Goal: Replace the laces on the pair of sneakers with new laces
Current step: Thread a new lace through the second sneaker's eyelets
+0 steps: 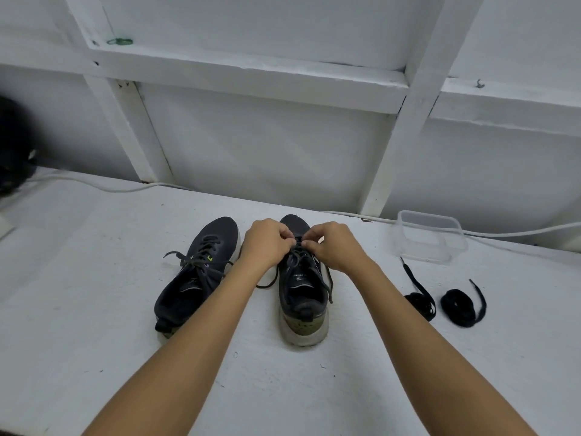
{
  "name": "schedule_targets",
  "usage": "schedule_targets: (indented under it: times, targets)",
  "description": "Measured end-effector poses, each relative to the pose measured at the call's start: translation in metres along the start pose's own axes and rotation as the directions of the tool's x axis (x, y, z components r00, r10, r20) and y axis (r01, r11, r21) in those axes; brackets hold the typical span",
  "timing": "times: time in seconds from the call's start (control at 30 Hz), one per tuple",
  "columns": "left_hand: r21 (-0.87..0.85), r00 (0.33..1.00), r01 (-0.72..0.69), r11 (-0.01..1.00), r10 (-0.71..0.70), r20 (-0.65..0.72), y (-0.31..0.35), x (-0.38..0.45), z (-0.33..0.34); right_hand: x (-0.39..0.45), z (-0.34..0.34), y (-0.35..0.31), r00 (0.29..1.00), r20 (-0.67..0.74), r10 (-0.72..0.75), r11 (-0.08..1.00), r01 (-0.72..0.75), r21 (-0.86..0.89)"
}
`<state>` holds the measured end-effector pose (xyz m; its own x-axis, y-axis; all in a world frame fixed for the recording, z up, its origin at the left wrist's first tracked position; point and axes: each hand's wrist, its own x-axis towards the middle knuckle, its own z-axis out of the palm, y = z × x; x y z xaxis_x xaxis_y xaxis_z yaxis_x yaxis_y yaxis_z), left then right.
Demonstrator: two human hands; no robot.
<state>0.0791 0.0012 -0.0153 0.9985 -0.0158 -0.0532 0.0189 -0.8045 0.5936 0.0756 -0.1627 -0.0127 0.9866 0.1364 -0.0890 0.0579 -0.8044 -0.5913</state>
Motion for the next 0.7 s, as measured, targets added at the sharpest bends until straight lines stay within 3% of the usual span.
schedule_targets:
  times: [0.1,0.4,0.53,0.7]
  targets:
    - [0.069,0.999,-0.025,0.997,0.023,0.021,0.004,-0.002,0.001,0.002,0.002,-0.002,1.000,0.030,-0.008,0.996,0.011,-0.090]
    - [-0.187,0.999,0.049,0.981,-0.047,0.014,-0.008,-0.008,0.009,-0.002,0.004,0.005,1.000,0.008,0.002,0.999,-0.002,0.053]
    - [-0.186,0.999,-0.011,0.982,0.004,-0.036,-0.009,-0.006,0.002,-0.004,-0.006,0.009,1.000,-0.006,-0.017,0.993,0.018,0.113]
    - [-0.085,0.997,-0.023,0.996,0.030,0.073,-0.004,-0.004,-0.002,0.000,-0.011,0.004,0.995,0.085,-0.048,0.999,0.048,0.006]
